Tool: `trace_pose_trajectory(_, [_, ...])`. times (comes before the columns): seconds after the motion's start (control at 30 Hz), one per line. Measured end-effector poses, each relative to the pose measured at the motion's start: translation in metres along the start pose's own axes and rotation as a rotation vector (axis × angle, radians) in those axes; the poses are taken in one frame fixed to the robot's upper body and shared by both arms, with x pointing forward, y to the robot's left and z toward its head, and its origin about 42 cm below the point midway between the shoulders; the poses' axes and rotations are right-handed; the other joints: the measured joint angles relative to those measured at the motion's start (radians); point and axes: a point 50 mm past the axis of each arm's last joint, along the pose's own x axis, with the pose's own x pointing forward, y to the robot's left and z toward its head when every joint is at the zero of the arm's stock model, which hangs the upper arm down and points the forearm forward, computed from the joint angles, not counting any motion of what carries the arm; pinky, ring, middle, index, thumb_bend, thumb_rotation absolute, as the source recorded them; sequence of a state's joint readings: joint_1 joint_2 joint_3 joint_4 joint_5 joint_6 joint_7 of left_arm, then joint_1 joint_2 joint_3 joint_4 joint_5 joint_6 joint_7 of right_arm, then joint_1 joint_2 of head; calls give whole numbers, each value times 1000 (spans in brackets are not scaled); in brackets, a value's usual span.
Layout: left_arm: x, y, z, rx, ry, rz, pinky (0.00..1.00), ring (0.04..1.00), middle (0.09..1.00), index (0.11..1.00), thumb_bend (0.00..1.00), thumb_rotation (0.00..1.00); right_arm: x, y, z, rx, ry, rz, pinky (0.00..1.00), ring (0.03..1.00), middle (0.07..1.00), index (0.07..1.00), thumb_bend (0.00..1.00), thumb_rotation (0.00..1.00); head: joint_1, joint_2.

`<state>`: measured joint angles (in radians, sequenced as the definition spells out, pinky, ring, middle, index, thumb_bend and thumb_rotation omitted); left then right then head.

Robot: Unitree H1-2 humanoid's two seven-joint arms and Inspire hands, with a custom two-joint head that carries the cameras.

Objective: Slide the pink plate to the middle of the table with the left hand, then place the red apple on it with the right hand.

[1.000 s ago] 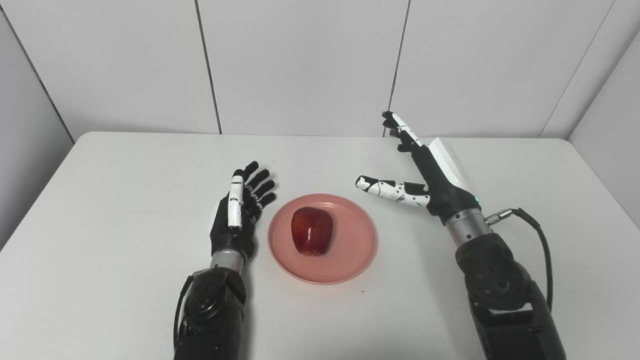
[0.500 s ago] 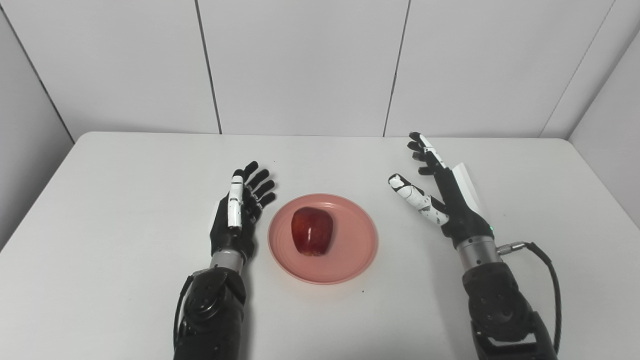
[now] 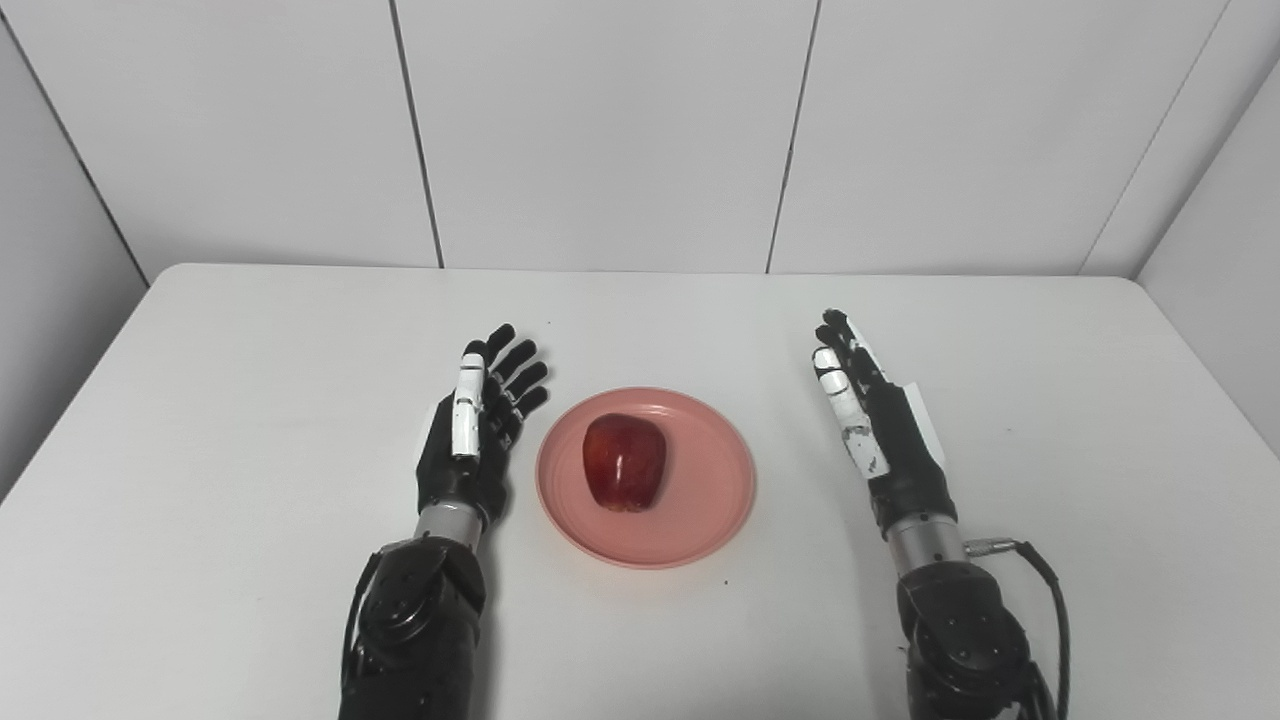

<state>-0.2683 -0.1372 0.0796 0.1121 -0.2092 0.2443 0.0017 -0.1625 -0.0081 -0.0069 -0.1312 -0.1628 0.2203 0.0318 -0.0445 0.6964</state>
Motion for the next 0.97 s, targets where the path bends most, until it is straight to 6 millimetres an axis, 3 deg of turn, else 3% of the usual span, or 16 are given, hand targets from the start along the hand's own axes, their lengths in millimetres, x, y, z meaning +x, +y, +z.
trace_pose_trajectory(0.23, [-3,4,0,13,-3,-4,865,858,875,865,386,1000,1,3,-14,101,48,15,996,940,963,985,216,1000,5,-2])
trace_pose_trajectory(0.97, [-7,4,-1,38,-4,-6,869,866,886,877,371,1000,1,6,-22,200,78,30,1000,966,983,1000,204,1000,20,-2])
